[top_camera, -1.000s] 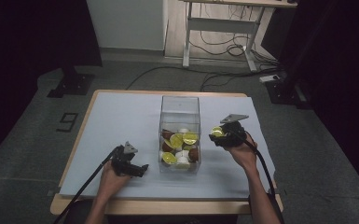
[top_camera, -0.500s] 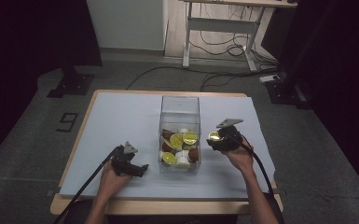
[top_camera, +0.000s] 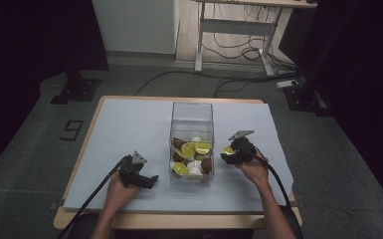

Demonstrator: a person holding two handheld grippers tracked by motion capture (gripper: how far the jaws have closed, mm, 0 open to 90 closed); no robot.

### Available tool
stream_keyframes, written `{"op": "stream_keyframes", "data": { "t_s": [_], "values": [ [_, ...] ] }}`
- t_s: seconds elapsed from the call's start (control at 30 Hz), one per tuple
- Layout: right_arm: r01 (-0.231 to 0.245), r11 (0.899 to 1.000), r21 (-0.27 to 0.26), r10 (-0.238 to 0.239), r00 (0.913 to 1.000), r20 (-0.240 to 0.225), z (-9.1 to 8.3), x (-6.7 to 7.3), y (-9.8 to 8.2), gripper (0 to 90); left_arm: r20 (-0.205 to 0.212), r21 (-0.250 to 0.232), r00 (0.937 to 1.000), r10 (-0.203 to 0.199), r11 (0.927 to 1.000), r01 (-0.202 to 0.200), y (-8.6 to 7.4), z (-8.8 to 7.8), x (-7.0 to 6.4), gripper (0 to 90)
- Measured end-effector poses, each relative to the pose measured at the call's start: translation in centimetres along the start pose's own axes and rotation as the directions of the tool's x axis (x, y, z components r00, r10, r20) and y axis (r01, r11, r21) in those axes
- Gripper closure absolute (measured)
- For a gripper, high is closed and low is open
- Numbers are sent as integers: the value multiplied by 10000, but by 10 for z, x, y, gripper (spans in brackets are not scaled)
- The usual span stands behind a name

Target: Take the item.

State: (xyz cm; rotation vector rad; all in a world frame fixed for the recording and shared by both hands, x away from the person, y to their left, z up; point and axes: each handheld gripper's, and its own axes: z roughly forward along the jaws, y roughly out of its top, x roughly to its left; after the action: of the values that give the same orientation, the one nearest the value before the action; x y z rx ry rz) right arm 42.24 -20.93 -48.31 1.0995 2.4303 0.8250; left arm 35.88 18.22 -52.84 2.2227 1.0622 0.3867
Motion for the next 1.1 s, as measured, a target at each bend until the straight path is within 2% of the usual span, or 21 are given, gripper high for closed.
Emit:
{"op": "stream_keyframes", "data": {
  "t_s": [0.2, 0.43, 0.47, 0.53, 0.63, 0.7, 0.87, 0.97, 1.1],
  "values": [
    [106, 9991, 403, -108, 9999, 40, 8, 4, -2, 374, 0, 2, 10000, 3, 10000, -3, 0, 0, 0, 0],
    [194, 9966, 801, -209, 9996, 174, 13, 1, -6, 371, 4, 0, 10000, 3, 10000, -3, 0, 0, 0, 0],
    [138, 9974, 704, -152, 9997, 189, 14, 0, -7, 370, 0, -4, 10000, 6, 10000, -6, 0, 0, 0, 0],
    [-127, 9983, 564, 133, 9999, -99, 14, -4, -10, 355, -18, 3, 10000, 22, 10000, -22, 0, 0, 0, 0],
    [-494, 9972, 552, 503, 9986, -142, 13, -9, -13, 297, -15, 3, 10000, 9, 10000, -9, 0, 0, 0, 0],
    [-701, 9971, 299, 709, 9972, -256, 11, -13, -14, 250, -13, 4, 10000, 17, 10000, -17, 0, 0, 0, 0],
    [-829, 9966, 14, 829, 9962, -266, 5, -15, -12, 207, -18, 2, 10000, 15, 10000, -15, 0, 0, 0, 0],
    [-767, 9969, -182, 762, 9968, -259, -1, -15, -11, 197, -17, 3, 10000, 12, 10000, -12, 0, 0, 0, 0],
    [-926, 9946, -478, 909, 9952, -360, -7, -15, -11, 190, -11, 1, 10000, 13, 10000, -13, 0, 0, 0, 0]
  ]
}}
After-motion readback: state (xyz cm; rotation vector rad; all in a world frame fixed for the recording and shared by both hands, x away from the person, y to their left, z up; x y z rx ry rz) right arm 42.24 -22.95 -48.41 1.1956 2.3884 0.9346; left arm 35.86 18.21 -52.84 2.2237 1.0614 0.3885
